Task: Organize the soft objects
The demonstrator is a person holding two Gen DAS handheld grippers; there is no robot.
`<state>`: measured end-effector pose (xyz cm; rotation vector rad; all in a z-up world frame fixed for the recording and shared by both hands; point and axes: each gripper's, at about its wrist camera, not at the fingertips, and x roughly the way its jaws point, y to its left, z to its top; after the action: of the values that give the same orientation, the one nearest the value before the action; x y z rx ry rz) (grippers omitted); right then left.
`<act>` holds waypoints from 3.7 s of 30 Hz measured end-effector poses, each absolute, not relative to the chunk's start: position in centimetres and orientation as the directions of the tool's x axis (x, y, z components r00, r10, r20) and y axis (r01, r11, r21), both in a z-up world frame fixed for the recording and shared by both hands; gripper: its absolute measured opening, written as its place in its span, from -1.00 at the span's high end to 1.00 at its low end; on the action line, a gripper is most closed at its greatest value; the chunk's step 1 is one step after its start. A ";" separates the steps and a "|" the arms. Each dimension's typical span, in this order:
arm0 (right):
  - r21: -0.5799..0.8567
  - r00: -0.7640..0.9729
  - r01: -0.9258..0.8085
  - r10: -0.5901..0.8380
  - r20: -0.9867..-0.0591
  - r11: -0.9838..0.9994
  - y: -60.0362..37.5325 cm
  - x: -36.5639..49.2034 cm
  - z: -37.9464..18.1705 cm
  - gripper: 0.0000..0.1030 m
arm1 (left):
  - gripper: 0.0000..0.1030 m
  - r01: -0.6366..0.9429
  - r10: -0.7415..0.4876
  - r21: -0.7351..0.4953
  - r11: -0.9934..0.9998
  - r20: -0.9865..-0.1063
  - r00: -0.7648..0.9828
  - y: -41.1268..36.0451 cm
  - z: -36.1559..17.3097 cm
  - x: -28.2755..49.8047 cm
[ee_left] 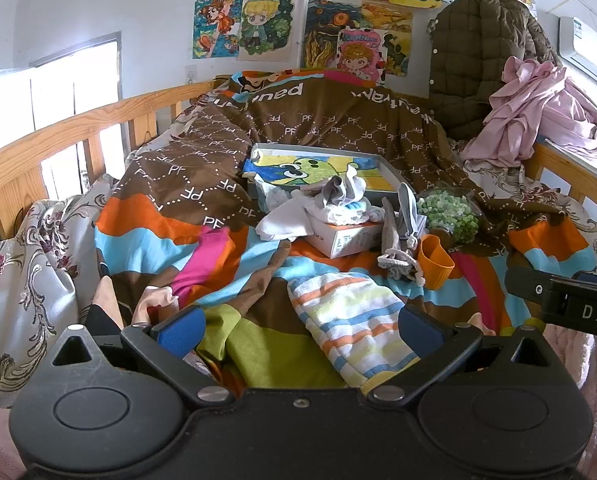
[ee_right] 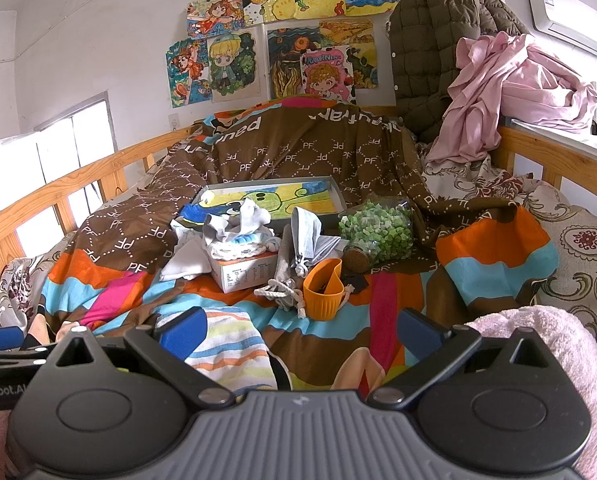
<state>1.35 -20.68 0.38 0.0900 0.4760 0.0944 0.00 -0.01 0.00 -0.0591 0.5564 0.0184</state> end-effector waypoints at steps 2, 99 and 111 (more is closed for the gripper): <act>0.109 0.885 -0.069 0.112 -0.453 0.992 -20.7 1.3 0.4 -0.99 | -0.99 -0.033 0.001 -0.051 0.998 -0.528 0.849 0.0 0.0 0.0; 0.128 0.752 -0.221 0.252 -0.608 0.967 -20.7 11.8 -0.9 -1.00 | -0.98 0.048 -0.092 -0.084 0.995 -0.664 0.742 -0.9 -4.8 5.4; 0.351 0.562 -0.118 0.354 -0.748 0.929 -25.5 21.1 -4.8 -0.99 | -0.98 0.067 -0.139 -0.129 0.989 -0.711 0.690 -0.1 -8.8 12.6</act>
<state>21.06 -25.52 -4.84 0.2750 0.9363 0.2817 12.64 -0.09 -8.78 -0.0950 0.8019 -0.1158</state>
